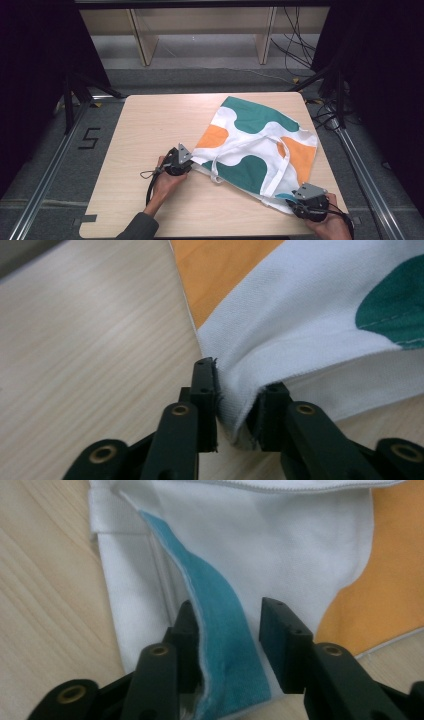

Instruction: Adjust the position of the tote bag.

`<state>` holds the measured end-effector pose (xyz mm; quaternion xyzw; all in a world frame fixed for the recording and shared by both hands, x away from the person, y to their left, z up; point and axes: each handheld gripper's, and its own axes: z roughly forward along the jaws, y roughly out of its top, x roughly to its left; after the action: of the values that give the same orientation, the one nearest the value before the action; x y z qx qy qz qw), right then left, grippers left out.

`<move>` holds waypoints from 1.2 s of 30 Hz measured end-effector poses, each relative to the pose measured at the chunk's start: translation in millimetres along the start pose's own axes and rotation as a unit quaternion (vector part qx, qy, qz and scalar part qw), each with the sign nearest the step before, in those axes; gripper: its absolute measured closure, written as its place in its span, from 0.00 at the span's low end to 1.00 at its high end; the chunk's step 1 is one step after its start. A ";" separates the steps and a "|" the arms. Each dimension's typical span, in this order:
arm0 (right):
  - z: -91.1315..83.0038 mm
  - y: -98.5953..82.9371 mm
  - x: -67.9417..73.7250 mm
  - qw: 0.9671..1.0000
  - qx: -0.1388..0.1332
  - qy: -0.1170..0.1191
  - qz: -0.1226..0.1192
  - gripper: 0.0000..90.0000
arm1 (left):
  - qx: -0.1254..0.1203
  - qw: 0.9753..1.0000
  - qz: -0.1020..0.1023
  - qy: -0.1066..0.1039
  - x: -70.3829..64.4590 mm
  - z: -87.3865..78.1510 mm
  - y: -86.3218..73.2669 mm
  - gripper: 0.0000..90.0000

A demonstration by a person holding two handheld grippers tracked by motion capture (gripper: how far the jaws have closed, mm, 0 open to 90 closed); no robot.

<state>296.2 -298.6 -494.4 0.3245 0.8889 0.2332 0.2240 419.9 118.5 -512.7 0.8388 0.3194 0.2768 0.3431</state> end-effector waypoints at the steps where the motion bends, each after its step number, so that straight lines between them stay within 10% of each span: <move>1: 0.0 0.0 0.0 1.000 0.000 0.000 0.000 0.72 | 0.000 1.000 0.000 0.000 0.0 0.0 0.0 0.87; 6: 2.1 -1.8 -3.0 1.000 0.002 -0.004 -0.018 0.89 | 0.017 0.998 0.052 -0.013 -14.5 -32.0 -8.0 0.87; 22: 19.1 12.7 -14.1 1.000 -0.021 -0.018 -0.013 0.73 | 0.035 0.998 0.033 -0.040 -41.7 -100.5 -46.2 0.81; 28: 20.9 14.8 -15.4 1.000 -0.020 -0.012 -0.007 0.77 | 0.039 0.998 0.057 -0.004 -45.0 -94.6 -44.7 0.57; 36: 21.4 13.3 -18.2 1.000 -0.025 -0.016 0.009 0.71 | 0.027 0.996 0.081 -0.013 -48.9 -80.7 -30.3 0.57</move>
<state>326.8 -296.2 -499.4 0.3307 0.8760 0.2525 0.2439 322.9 132.2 -498.2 0.8742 0.2538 0.2842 0.3009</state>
